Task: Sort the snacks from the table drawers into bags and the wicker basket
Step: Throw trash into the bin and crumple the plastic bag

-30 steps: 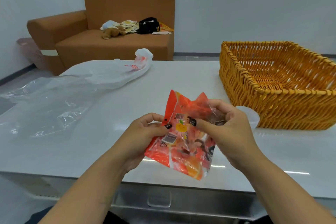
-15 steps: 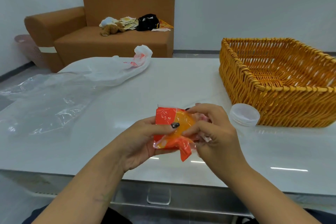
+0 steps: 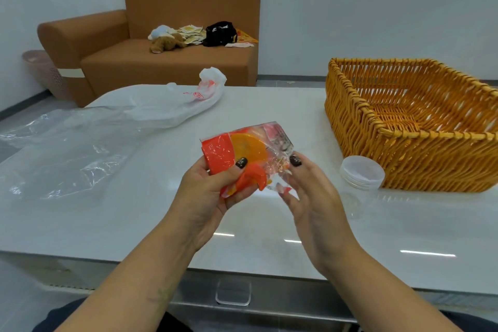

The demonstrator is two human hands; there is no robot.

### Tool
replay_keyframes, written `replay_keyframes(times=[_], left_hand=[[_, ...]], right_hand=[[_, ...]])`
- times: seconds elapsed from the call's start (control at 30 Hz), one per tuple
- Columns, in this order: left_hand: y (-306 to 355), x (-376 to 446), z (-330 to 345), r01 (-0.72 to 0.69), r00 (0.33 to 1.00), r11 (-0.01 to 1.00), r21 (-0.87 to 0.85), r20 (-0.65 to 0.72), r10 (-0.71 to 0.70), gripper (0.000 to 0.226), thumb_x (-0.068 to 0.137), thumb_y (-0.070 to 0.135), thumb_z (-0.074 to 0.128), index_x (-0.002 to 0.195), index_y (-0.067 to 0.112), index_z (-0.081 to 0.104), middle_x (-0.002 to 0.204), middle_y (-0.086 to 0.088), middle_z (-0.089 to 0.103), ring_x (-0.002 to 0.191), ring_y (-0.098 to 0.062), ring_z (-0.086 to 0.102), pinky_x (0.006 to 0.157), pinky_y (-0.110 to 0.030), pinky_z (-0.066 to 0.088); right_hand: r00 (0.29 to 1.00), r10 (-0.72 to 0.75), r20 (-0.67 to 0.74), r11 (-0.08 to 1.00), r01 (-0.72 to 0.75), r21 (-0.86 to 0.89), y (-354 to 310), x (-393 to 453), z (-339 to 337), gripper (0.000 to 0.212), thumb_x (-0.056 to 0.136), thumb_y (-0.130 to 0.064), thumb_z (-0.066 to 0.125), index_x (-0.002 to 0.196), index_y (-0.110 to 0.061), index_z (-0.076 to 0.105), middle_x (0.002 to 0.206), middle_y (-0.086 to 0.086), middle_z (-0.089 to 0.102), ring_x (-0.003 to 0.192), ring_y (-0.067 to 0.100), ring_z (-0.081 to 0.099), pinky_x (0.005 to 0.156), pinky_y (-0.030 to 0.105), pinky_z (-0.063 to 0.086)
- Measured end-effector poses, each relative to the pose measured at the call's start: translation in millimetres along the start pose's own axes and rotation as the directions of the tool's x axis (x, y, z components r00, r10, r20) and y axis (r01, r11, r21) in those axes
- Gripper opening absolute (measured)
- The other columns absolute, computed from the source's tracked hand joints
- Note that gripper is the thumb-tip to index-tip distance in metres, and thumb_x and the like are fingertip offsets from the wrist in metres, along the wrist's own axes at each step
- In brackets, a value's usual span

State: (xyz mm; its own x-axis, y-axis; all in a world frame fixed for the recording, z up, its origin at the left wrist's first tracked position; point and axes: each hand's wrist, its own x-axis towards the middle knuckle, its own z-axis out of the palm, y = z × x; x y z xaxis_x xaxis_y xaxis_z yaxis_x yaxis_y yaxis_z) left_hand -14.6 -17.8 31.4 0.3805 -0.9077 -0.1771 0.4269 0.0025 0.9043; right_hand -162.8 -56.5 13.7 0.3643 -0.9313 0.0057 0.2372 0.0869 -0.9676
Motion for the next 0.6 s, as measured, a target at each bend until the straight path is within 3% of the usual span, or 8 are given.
replay_keyframes(times=[0.1,0.2,0.3,0.37,0.5,0.6], left_hand=[[-8.4,-2.5,6.9,-0.031,0.999,0.999,0.031,-0.015,0.031,0.04,0.084,0.012,0.067,0.123,0.019,0.058,0.111,-0.006,0.071,0.095,-0.023,0.073,0.071,-0.036,0.06],[-15.9,-2.8,10.9,-0.035,0.997,0.992,0.121,-0.063,0.043,0.045,0.077,0.023,0.071,0.121,0.025,0.058,0.112,-0.001,0.069,0.1,-0.024,0.07,0.081,-0.04,0.06],[-16.4,-3.3,14.3,-0.042,0.991,0.949,0.314,-0.109,0.08,0.052,0.072,0.037,0.072,0.122,0.03,0.056,0.115,0.004,0.067,0.108,-0.021,0.065,0.095,-0.042,0.054],[-18.6,-3.6,16.1,-0.028,0.993,0.924,0.382,-0.099,0.071,0.043,0.082,0.032,0.071,0.122,0.032,0.056,0.114,0.005,0.066,0.108,-0.018,0.064,0.096,-0.038,0.052],[-24.3,-2.9,15.7,0.053,0.996,0.927,0.371,-0.082,-0.024,0.025,0.089,0.027,0.067,0.111,0.034,0.058,0.109,0.006,0.067,0.102,-0.016,0.065,0.092,-0.034,0.053],[-17.9,-1.2,11.1,0.112,0.993,0.964,0.241,-0.065,-0.099,0.023,0.094,0.029,0.059,0.117,0.023,0.062,0.109,-0.002,0.071,0.1,-0.021,0.07,0.092,-0.04,0.055]], right_hand=[[0.999,-0.015,-0.052,0.994,0.009,-0.105,3.2,-2.5,11.3,0.085,0.056,-0.079,0.066,0.129,-0.037,0.05,0.121,-0.014,0.06,0.114,0.008,0.057,0.09,0.024,0.05],[0.98,-0.054,-0.193,0.989,0.026,-0.145,1.9,1.7,12.9,0.063,0.067,-0.06,0.064,0.123,-0.036,0.049,0.113,-0.013,0.059,0.1,0.009,0.059,0.074,0.016,0.05],[0.979,-0.017,-0.202,0.995,-0.003,-0.099,3.2,8.1,10.4,0.041,0.081,-0.039,0.07,0.117,-0.034,0.051,0.105,-0.014,0.06,0.093,0.011,0.061,0.076,0.022,0.055],[0.98,0.02,-0.199,0.997,-0.033,-0.065,5.8,11.2,8.8,0.029,0.082,-0.032,0.071,0.107,-0.028,0.058,0.1,-0.009,0.064,0.091,0.013,0.063,0.067,0.019,0.054],[0.978,0.045,-0.205,0.999,-0.05,-0.019,7.8,13.9,5.7,0.015,0.082,-0.025,0.072,0.089,-0.03,0.06,0.094,-0.005,0.068,0.088,0.012,0.065,0.062,0.018,0.052],[0.973,-0.111,-0.204,0.986,0.082,-0.147,-0.1,16.4,4.3,0.02,0.082,-0.025,0.073,0.083,-0.037,0.056,0.088,-0.015,0.064,0.08,0.004,0.066,0.059,0.014,0.053]])
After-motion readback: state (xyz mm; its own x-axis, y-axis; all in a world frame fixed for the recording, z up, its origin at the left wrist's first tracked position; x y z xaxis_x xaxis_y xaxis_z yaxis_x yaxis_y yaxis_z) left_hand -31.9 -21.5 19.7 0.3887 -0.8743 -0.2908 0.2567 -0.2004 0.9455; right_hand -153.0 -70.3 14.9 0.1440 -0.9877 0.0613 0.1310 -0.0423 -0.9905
